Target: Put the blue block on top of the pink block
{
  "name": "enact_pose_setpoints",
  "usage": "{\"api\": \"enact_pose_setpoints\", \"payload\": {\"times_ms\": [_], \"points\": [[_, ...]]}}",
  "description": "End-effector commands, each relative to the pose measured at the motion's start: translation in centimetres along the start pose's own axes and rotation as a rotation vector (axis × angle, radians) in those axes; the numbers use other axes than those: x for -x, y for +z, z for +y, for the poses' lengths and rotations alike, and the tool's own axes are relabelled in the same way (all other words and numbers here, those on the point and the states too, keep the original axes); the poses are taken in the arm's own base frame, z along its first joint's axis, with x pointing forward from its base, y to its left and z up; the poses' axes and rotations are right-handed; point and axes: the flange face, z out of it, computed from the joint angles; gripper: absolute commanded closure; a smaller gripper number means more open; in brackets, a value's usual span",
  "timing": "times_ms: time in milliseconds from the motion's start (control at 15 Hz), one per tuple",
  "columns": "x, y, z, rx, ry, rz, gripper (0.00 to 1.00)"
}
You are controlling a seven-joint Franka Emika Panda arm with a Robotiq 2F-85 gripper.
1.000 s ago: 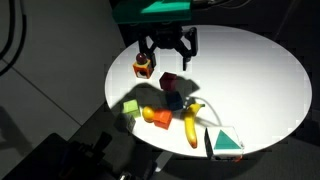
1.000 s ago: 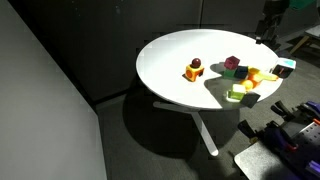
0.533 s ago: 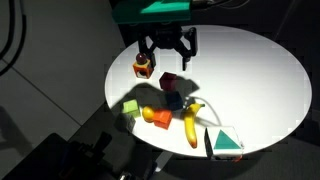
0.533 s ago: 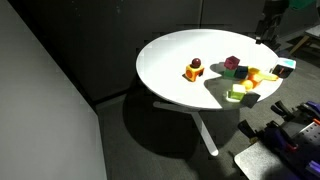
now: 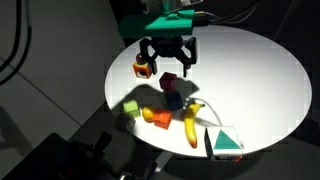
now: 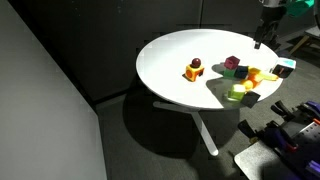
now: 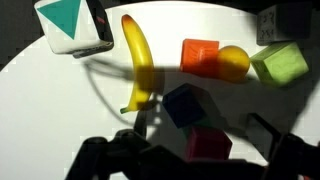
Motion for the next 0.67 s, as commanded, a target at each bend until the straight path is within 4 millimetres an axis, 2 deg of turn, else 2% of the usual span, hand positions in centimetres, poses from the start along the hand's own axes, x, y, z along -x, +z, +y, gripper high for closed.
{"api": "enact_pose_setpoints", "payload": {"times_ms": [0, 333, 600], "points": [[-0.3, 1.8, 1.2, 0.011, -0.040, 0.020, 0.00], [-1.5, 5.1, 2.0, -0.005, -0.082, 0.014, 0.00], [-1.7, 7.1, 2.0, -0.012, -0.152, -0.004, 0.00]]}}
